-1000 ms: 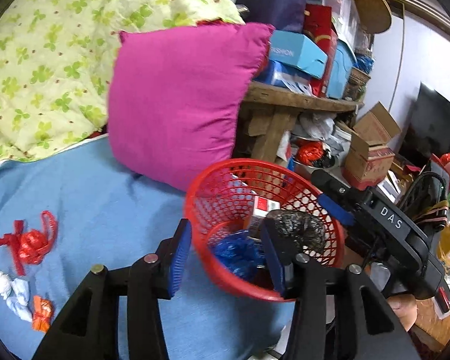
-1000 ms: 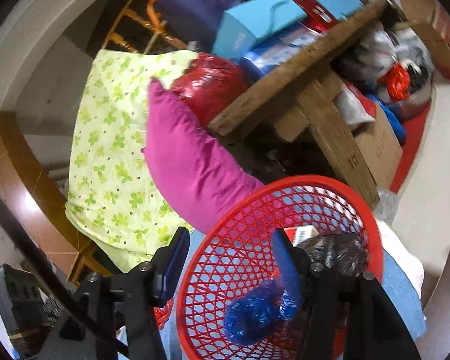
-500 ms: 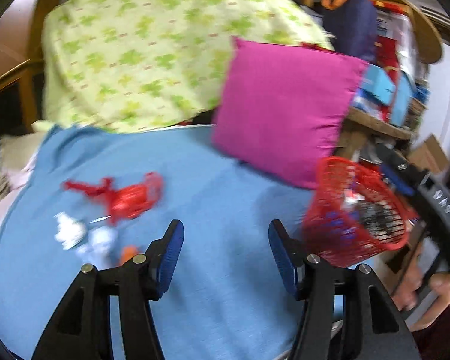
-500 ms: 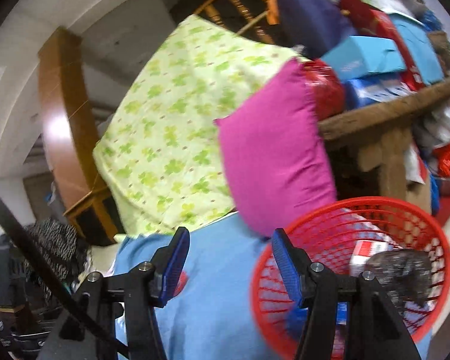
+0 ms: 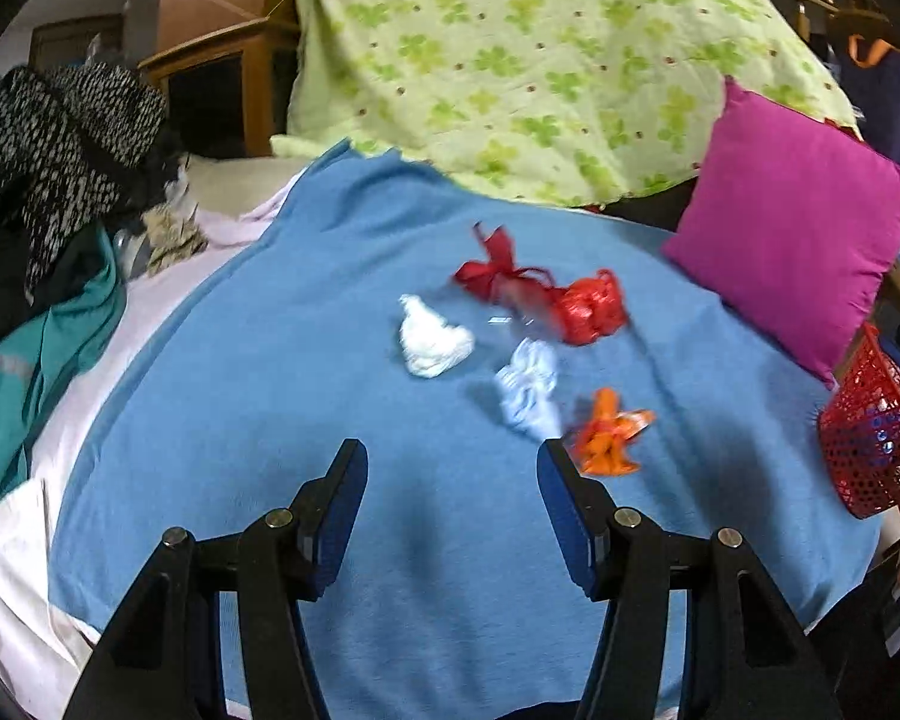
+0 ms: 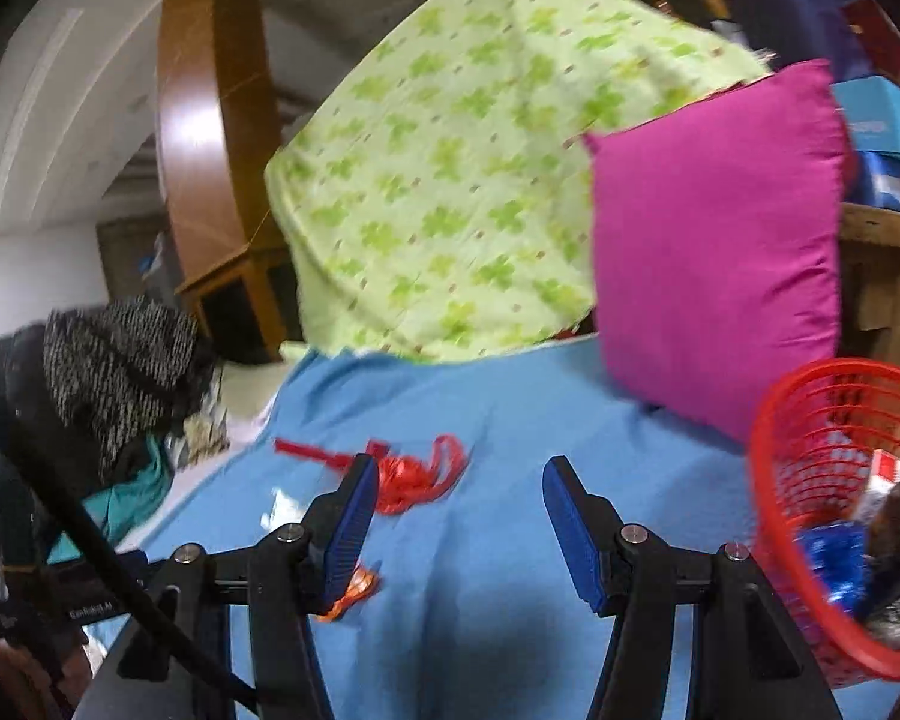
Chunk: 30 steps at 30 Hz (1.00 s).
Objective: Collect trash
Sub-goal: 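Bring both tools back over the remaining items on the cloth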
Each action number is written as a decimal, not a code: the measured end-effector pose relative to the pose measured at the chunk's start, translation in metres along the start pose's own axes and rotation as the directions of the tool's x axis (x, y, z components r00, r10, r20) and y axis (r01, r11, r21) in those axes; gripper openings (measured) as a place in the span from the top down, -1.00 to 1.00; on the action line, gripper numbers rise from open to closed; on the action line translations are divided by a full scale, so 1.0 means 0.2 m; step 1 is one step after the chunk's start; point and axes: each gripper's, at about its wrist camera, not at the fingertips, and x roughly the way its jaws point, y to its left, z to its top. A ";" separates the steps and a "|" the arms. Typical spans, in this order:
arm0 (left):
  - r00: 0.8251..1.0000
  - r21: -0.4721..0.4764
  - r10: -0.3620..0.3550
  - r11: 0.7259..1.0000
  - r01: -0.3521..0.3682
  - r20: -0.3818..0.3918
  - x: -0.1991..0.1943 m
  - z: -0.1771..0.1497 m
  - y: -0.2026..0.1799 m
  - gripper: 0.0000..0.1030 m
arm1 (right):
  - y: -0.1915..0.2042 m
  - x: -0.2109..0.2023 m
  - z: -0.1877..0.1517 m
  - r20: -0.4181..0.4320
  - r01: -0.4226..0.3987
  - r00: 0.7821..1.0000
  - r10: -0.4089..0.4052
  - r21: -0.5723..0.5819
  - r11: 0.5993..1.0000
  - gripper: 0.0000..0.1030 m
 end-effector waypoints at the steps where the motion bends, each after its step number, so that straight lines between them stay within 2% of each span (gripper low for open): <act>1: 1.000 -0.007 -0.003 1.000 0.003 -0.007 0.01 -0.02 0.01 -0.16 | 0.03 0.03 -0.02 -0.021 -0.010 1.000 0.010 -0.013 1.000 -0.19; 9: 0.999 -0.044 -0.021 0.999 0.020 -0.038 0.10 -0.08 0.09 -0.16 | 0.16 0.28 -0.10 -0.181 -0.067 0.982 0.061 -0.025 0.997 -0.19; 14: 0.998 -0.082 -0.023 0.996 0.018 -0.061 0.16 -0.10 0.18 -0.16 | 0.18 0.39 -0.13 -0.249 -0.074 0.965 0.078 0.023 0.997 -0.19; 17: 0.997 -0.085 -0.022 0.996 0.016 -0.070 0.18 -0.11 0.20 -0.16 | 0.20 0.47 -0.16 -0.297 -0.076 0.951 0.089 0.054 0.996 -0.19; 26: 0.996 -0.093 -0.029 0.995 0.021 -0.082 0.23 -0.11 0.23 -0.16 | 0.29 0.68 -0.28 -0.440 -0.099 0.887 0.142 0.120 0.988 -0.19; 30: 0.997 -0.102 -0.041 0.994 0.034 -0.069 0.24 0.01 0.25 -0.16 | 0.30 0.74 -0.28 -0.451 -0.097 0.878 0.157 0.152 0.984 -0.19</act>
